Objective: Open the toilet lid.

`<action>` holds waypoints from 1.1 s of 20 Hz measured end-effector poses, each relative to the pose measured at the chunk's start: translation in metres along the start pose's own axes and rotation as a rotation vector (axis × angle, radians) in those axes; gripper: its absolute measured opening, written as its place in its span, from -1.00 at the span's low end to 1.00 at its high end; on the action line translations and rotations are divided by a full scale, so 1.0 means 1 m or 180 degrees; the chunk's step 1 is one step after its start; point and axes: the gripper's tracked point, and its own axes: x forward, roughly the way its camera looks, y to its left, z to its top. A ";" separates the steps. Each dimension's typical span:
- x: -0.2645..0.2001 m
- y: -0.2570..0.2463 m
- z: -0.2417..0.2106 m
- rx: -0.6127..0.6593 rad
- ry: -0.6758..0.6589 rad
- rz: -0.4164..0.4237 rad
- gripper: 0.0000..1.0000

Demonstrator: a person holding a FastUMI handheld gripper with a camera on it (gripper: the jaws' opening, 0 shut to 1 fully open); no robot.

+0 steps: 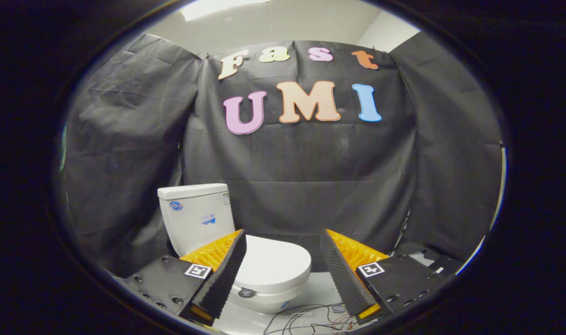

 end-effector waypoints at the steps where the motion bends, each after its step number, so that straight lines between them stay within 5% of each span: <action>1: 0.000 -0.001 0.001 0.0003 -0.0003 -0.0001 0.97; 14: 0.005 0.000 0.000 0.0037 -0.0030 -0.0015 0.96; 22: 0.076 0.024 0.006 -0.0115 -0.0086 0.0125 0.97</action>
